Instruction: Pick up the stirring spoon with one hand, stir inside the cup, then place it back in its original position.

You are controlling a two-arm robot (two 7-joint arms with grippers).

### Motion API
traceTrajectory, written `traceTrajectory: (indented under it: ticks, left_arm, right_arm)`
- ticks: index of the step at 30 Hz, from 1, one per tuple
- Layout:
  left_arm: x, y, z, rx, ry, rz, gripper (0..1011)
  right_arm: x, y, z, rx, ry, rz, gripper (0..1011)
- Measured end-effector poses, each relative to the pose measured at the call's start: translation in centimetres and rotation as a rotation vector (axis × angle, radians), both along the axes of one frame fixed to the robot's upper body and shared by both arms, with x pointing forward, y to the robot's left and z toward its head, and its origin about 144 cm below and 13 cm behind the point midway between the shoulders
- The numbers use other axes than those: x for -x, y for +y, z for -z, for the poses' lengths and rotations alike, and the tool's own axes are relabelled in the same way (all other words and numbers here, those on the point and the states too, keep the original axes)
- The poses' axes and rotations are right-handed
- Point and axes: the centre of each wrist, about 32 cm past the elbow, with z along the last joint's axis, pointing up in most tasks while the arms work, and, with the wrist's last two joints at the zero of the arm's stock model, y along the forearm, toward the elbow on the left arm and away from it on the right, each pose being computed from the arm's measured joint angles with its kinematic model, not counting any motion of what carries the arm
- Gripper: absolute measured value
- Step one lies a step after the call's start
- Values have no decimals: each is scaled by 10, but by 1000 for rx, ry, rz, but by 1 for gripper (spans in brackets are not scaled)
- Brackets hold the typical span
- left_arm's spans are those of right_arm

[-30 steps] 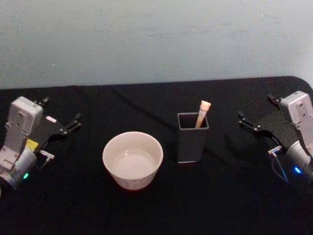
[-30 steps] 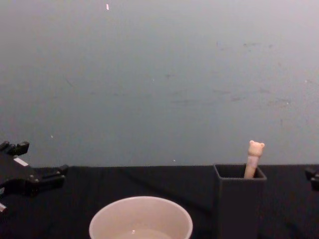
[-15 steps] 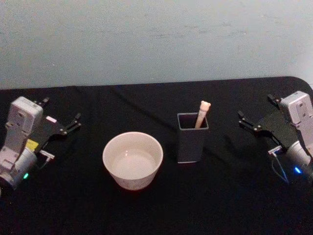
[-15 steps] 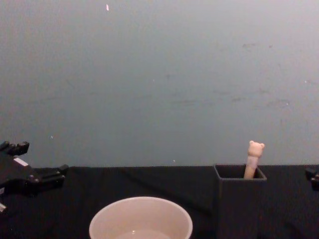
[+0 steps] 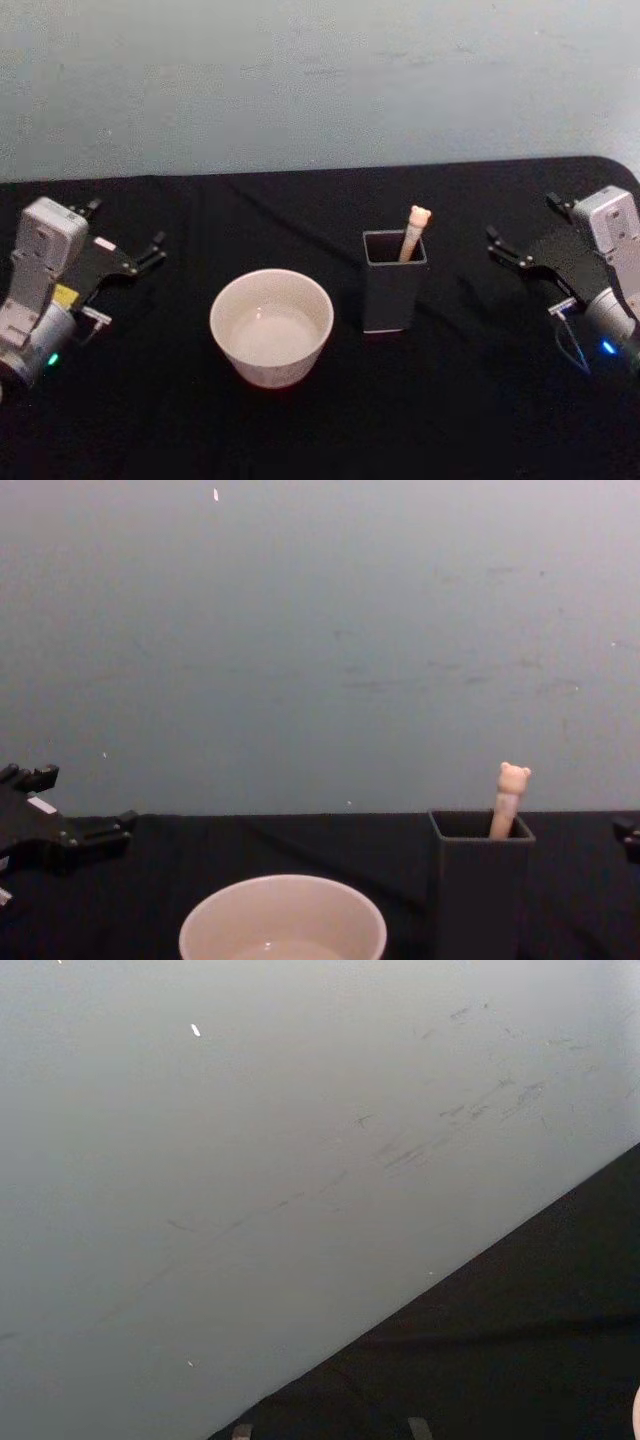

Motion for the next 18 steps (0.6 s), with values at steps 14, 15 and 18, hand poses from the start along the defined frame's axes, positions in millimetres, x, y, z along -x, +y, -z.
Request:
traceTrajectory:
  ticks: [14, 15, 18]
  left_arm:
    - [0, 0, 0, 0, 0, 0, 1001]
    - [0, 0, 0, 0, 0, 0, 1001]
    - [0, 0, 0, 0, 0, 0, 1002]
  right_arm:
    - [0, 0, 0, -3, 1, -2, 1002]
    - [0, -1, 0, -5, 3, -5, 1002]
    - [1, -1, -2, -16, 6, -17, 1002]
